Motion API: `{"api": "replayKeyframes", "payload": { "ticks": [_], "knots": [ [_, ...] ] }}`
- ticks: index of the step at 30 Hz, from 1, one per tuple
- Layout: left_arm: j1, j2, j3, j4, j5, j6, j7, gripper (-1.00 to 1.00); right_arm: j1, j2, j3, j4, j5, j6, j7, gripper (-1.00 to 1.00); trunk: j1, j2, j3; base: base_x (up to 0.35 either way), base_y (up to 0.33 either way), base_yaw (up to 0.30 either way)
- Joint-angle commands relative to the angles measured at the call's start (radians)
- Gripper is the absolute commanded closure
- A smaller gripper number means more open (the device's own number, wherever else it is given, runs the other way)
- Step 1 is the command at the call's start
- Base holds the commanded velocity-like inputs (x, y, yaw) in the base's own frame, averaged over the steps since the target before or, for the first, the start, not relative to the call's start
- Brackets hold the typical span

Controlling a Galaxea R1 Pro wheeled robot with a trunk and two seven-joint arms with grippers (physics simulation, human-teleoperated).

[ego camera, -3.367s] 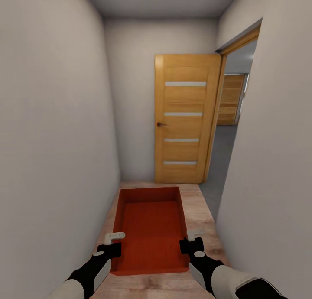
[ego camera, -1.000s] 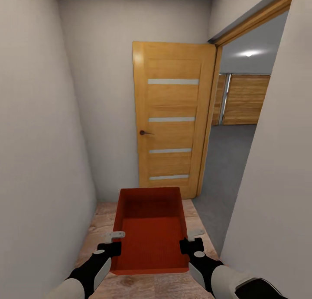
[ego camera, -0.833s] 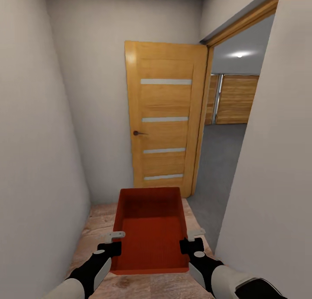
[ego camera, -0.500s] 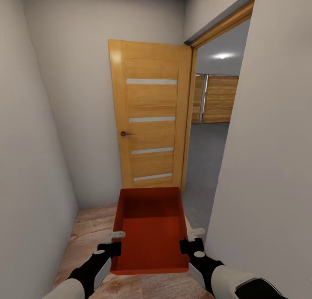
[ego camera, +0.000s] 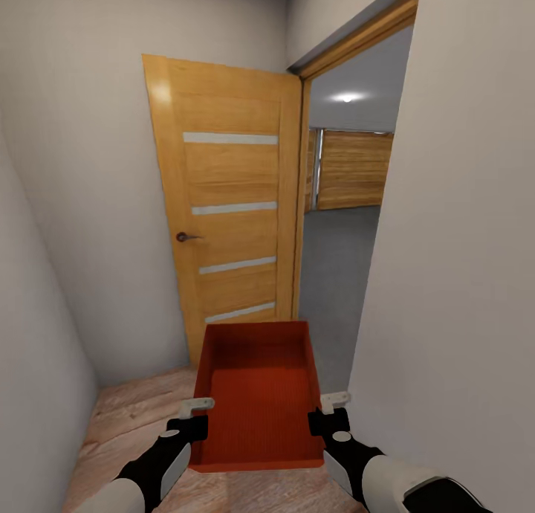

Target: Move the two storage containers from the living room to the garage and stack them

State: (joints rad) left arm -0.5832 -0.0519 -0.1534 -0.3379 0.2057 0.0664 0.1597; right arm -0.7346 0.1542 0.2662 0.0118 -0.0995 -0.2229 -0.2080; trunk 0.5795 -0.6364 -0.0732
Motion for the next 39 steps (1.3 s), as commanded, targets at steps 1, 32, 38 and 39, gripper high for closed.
{"api": "replayKeyframes", "payload": {
  "ticks": [1,32,38,39],
  "knots": [
    [-0.001,0.001,0.061,-0.006,0.004,-0.034,0.014,1.00,0.000,0.001,-0.038,0.002,0.001,0.000,0.006,1.00,0.001,-0.002,-0.002,0.292,0.214,-0.093],
    [-0.001,0.001,0.060,-0.009,0.004,-0.036,0.013,1.00,0.000,0.001,-0.038,0.002,0.001,-0.001,0.006,1.00,0.001,-0.002,-0.002,0.292,0.217,-0.153],
    [-0.001,0.001,0.060,-0.009,0.004,-0.036,0.014,1.00,-0.001,0.001,-0.038,0.002,0.001,-0.001,0.006,1.00,0.001,-0.002,-0.002,0.292,0.220,-0.281],
    [-0.001,0.001,0.060,-0.009,0.004,-0.036,0.014,1.00,-0.001,0.001,-0.038,0.002,0.001,-0.001,0.006,1.00,0.001,-0.002,-0.002,0.292,0.220,-0.281]
  ]
}}
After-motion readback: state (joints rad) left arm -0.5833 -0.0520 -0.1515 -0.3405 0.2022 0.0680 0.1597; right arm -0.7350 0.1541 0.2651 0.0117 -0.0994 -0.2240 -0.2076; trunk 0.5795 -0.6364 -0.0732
